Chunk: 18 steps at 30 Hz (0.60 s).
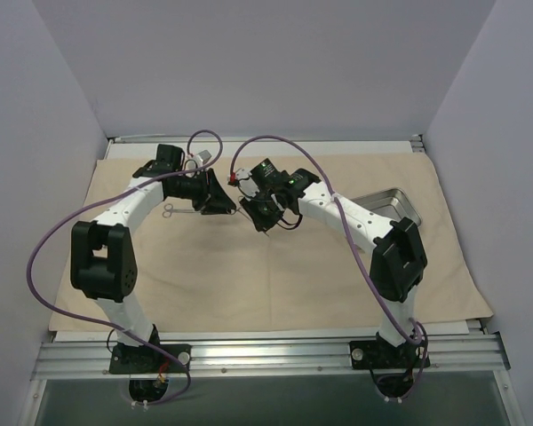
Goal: Open and lay out the surgical kit
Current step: Place the medical item in the surgical kit.
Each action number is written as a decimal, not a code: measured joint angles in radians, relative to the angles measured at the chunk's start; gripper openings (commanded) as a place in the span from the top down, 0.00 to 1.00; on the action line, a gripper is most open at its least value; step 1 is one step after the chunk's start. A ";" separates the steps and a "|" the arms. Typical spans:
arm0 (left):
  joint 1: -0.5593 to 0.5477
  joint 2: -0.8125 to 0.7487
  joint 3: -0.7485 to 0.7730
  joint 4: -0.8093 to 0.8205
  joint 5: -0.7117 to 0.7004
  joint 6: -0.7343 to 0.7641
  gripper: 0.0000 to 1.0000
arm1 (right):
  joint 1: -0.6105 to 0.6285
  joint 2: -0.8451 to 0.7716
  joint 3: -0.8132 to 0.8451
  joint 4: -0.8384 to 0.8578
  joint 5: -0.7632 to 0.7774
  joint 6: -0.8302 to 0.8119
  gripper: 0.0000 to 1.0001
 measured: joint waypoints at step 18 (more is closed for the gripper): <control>0.059 -0.020 -0.264 0.255 -0.015 -0.133 0.98 | -0.033 0.000 0.044 -0.019 0.054 0.102 0.59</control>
